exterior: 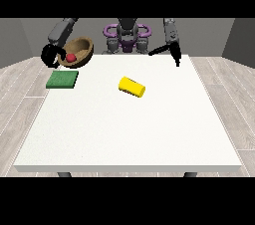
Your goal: Pick the cup and pour the ball into the bowl, then pick the bowl and place it on the pad
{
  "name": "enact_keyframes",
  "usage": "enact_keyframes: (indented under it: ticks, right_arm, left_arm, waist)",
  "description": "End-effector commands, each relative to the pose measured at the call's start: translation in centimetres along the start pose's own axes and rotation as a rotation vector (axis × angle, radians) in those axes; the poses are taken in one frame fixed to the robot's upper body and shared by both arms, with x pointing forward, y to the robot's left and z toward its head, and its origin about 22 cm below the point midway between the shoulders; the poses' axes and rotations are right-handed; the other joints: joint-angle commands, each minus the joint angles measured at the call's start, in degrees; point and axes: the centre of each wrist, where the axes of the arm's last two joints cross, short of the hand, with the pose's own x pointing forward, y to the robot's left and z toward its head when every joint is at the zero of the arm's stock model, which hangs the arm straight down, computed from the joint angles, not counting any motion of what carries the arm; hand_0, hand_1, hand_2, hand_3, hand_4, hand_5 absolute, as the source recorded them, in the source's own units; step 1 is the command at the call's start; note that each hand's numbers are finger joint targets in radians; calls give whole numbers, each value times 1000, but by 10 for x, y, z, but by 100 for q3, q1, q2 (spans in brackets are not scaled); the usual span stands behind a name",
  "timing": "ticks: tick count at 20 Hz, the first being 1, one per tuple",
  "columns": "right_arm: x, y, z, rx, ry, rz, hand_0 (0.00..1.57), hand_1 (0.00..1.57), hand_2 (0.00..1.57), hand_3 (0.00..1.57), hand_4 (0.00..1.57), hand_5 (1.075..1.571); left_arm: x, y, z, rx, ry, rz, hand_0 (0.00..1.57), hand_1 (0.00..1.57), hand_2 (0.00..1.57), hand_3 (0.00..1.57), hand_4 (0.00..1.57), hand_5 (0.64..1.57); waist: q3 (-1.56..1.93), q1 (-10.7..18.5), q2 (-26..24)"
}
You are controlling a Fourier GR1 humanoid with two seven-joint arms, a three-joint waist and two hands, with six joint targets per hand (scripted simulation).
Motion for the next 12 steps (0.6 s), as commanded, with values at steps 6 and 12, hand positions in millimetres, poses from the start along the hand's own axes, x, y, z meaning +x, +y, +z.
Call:
enact_keyframes:
  ticks: [6, 12]
  right_arm:
    - [28, -76, 16, -53, -209, -66, 1571, 1571, 1571, 1442, 1031, 1563]
    - [63, -127, 37, -140, -326, 1, 1571, 1571, 1571, 0, 1047, 1567]
  left_arm:
    - [72, -39, -32, 33, -245, 1, 0, 0, 0, 0, 0, 1564]
    - [95, -26, -25, 17, -341, -17, 0, 0, 0, 0, 0, 1564]
  waist:
    - [12, 338, 1397]
    - [16, 479, 1851]
